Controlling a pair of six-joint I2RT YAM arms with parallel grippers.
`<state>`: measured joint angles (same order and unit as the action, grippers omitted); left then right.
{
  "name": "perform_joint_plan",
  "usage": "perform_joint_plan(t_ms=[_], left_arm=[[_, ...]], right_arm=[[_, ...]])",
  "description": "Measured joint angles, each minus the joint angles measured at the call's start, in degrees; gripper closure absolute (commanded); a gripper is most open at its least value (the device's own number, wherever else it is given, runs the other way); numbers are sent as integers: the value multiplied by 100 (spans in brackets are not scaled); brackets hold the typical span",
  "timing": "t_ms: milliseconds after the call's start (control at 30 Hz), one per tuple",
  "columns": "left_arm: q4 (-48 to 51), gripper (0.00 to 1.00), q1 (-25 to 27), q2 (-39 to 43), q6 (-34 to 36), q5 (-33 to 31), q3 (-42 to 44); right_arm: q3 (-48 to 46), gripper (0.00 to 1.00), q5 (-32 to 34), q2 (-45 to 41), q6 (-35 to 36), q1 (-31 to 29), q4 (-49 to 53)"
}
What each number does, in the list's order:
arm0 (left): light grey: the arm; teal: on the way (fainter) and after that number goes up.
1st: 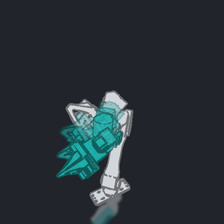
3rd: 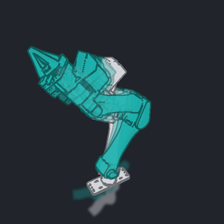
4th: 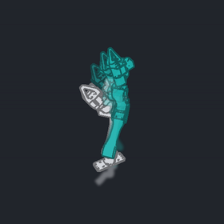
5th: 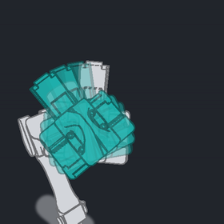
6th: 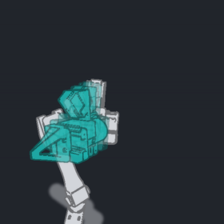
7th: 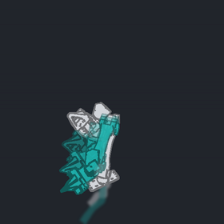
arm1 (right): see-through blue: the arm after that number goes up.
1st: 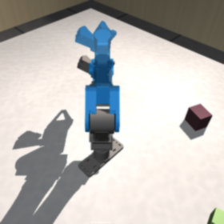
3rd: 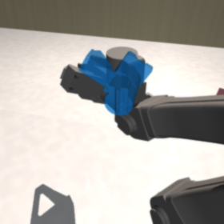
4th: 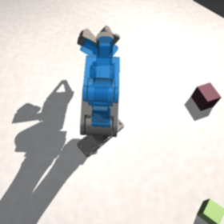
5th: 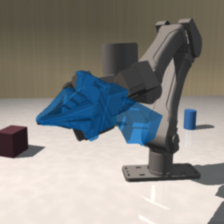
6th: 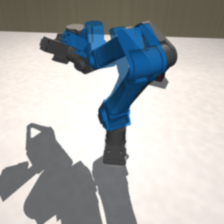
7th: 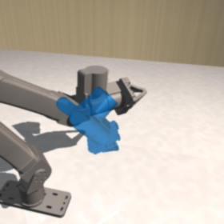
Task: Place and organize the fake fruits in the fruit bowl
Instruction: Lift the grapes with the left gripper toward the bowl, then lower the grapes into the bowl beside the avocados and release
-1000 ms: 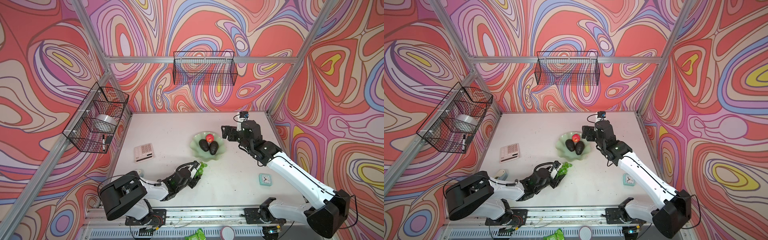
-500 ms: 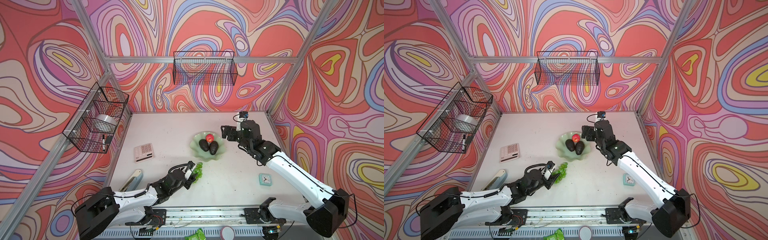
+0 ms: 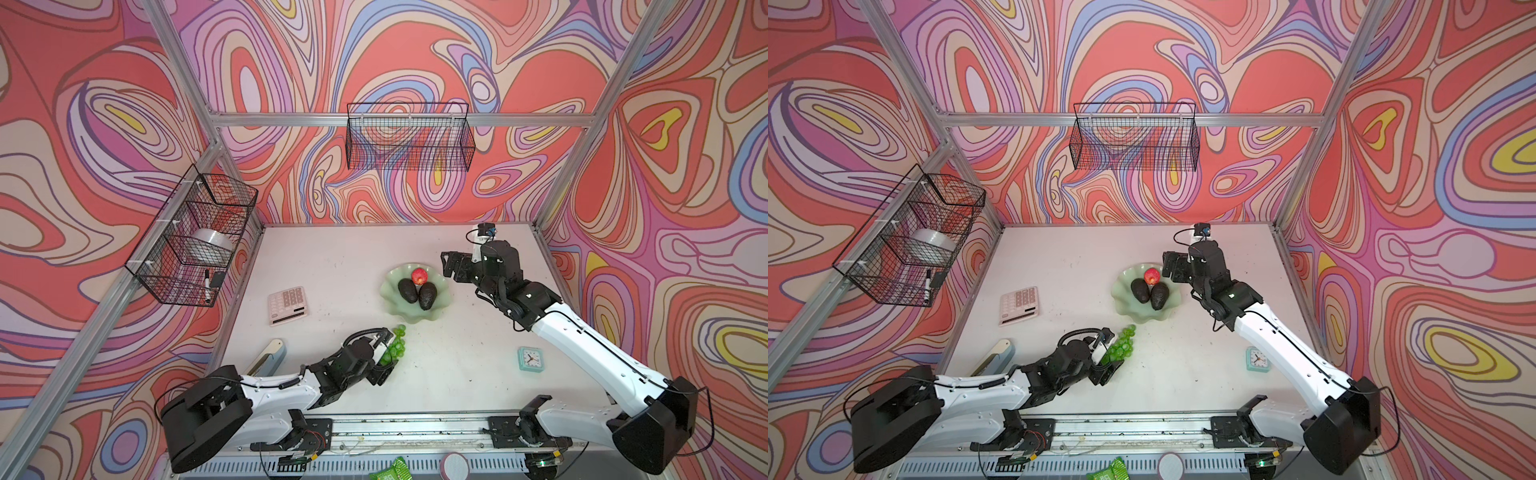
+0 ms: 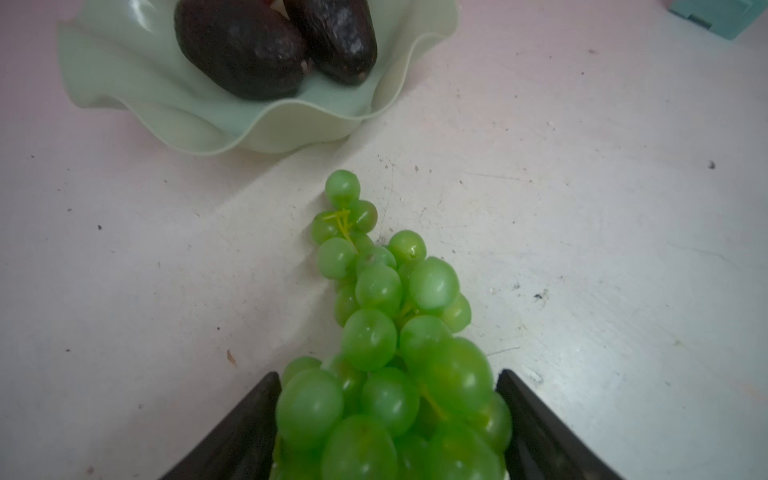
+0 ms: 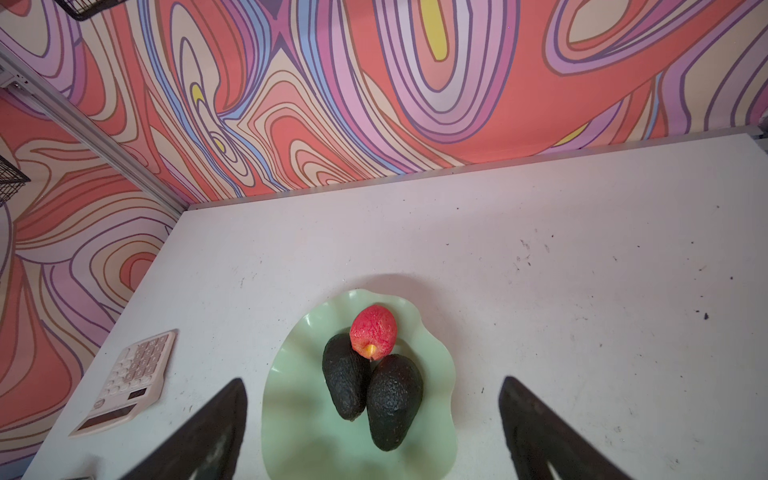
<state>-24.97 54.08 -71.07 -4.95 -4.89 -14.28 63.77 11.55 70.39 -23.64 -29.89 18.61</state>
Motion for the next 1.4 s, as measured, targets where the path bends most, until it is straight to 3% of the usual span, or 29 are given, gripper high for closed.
perform_joint_plan(t_ms=[367, 667, 933, 1400], left_arm=[[-726, 23, 0, -920, -127, -20, -256], [-822, 48, 0, -931, -168, -122, -256], [-485, 61, 0, -463, -170, -149, -227], [761, 61, 0, 1368, 22, -538, -308]], right_arm=[[-7, 3, 11, 0, 2, 9, 4], [-11, 3, 22, 0, 4, 11, 2], [-15, 2, 20, 0, 2, 13, 2], [-15, 2, 0, 0, 0, 20, -22]])
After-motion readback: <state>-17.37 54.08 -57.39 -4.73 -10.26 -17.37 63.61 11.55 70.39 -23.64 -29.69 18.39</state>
